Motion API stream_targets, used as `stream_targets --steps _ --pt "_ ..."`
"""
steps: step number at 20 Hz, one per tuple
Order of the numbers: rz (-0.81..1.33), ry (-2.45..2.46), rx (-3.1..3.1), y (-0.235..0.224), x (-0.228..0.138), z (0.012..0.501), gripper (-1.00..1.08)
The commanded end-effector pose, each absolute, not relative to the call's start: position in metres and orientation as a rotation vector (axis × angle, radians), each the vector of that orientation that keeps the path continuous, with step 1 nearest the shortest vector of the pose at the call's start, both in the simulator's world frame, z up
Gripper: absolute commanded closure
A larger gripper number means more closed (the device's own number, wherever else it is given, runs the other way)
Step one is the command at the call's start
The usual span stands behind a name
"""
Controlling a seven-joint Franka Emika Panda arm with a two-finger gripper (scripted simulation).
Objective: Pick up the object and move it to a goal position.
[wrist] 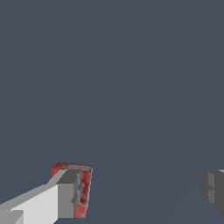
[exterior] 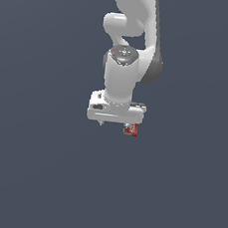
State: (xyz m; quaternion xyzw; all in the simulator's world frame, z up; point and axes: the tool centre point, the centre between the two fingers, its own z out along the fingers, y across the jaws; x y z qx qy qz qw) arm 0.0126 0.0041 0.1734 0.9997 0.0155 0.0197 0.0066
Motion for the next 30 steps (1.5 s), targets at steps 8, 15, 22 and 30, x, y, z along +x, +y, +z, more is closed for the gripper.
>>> stream_targets --steps 8,15,22,30 --pt "0.045 0.064 3.138 -0.001 0.014 0.170 -0.92" --pt "0.043 0.064 3.139 -0.001 0.013 0.169 -0.92" --pt "0.035 0.028 3.140 0.020 -0.001 0.148 -0.92" --pt "0.017 -0.056 3.141 0.065 -0.043 0.102 -0.92"
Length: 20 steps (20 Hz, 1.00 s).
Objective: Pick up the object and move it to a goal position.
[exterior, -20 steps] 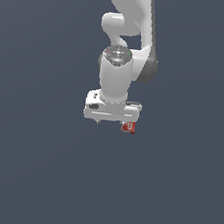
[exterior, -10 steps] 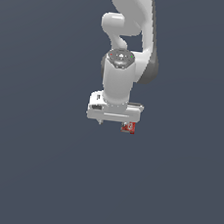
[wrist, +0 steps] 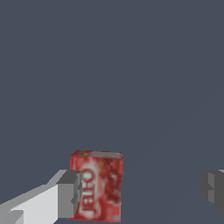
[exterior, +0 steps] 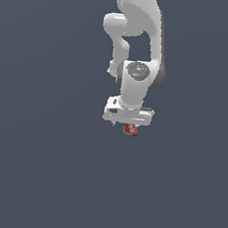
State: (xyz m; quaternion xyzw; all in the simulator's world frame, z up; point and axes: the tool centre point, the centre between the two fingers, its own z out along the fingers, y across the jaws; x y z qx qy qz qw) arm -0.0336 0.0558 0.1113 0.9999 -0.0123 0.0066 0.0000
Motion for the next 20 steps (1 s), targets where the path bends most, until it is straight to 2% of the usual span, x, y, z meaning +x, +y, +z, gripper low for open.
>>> stream_targets --steps 1,10,20 --pt "0.015 -0.066 3.141 0.070 -0.049 0.097 -0.92" --pt "0.001 -0.125 3.139 0.097 -0.085 0.068 -0.92" --pt "-0.001 -0.127 3.139 0.099 -0.088 0.059 -0.92"
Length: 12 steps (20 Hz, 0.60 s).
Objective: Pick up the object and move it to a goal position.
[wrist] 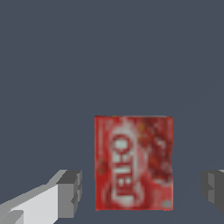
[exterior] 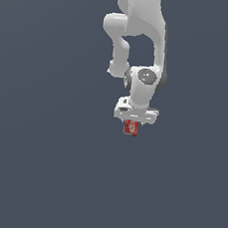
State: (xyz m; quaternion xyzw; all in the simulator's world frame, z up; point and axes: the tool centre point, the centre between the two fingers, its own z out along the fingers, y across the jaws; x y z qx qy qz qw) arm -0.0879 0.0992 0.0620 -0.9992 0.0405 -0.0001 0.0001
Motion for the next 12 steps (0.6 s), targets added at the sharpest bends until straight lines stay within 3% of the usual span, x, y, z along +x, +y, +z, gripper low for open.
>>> stream_targets --steps 1,12 --pt "0.001 0.128 -3.139 0.099 -0.089 0.055 -0.92" --pt "0.000 0.131 -3.139 0.099 -0.090 0.016 -0.92"
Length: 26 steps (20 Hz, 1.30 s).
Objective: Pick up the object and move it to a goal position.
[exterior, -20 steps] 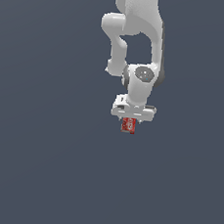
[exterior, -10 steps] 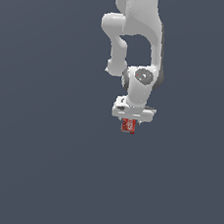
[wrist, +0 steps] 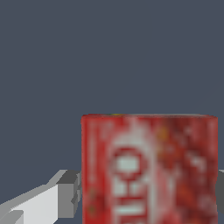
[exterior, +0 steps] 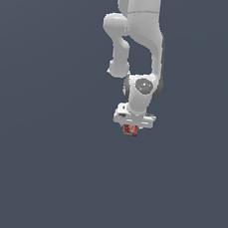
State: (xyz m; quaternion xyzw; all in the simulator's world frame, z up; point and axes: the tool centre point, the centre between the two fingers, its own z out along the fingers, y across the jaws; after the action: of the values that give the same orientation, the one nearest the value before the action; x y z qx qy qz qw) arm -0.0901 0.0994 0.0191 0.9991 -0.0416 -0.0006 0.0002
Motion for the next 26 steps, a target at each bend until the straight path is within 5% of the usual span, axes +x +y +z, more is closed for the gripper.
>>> stream_targets --steps 1,2,3,26 --pt "0.000 -0.131 3.139 0.100 -0.090 0.016 -0.92" --pt "0.000 -0.131 3.139 0.100 -0.090 0.015 -0.92" --pt "0.000 -0.131 3.139 0.100 -0.090 0.015 1.08" --pt "0.000 -0.130 3.139 0.092 -0.080 0.063 1.08"
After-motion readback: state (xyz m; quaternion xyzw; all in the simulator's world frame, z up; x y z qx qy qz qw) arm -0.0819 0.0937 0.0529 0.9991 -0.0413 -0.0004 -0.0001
